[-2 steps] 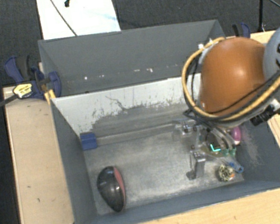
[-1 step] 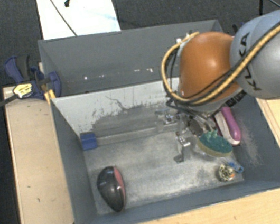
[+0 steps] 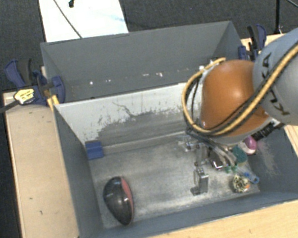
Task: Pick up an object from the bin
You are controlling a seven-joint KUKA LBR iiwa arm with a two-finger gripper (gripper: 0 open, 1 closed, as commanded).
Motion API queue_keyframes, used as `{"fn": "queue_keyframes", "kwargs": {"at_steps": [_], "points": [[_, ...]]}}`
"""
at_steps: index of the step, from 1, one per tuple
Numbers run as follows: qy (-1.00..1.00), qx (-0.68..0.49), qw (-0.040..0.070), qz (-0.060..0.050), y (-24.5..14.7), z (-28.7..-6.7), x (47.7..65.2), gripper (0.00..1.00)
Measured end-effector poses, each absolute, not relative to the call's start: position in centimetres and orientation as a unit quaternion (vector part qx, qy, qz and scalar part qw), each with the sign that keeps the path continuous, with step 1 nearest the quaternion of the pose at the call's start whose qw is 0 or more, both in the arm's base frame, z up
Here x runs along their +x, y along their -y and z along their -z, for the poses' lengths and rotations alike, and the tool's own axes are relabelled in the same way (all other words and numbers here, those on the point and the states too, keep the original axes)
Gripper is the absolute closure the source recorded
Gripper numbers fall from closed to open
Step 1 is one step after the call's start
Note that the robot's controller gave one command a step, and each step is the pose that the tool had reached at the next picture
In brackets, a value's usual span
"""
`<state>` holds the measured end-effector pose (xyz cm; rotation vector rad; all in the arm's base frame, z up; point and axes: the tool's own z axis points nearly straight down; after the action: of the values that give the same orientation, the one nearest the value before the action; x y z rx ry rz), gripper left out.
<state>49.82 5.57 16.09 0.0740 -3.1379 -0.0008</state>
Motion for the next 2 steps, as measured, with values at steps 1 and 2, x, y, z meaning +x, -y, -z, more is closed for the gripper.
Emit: {"fn": "queue_keyframes", "kwargs": {"at_steps": [1, 2], "points": [[0.999, 0.048, -0.002, 0.003, -15.0, -12.9, 53.5, 0.0], [0.992, 0.126, -0.002, 0.002, -24.3, -11.3, 52.1, 0.0]]}}
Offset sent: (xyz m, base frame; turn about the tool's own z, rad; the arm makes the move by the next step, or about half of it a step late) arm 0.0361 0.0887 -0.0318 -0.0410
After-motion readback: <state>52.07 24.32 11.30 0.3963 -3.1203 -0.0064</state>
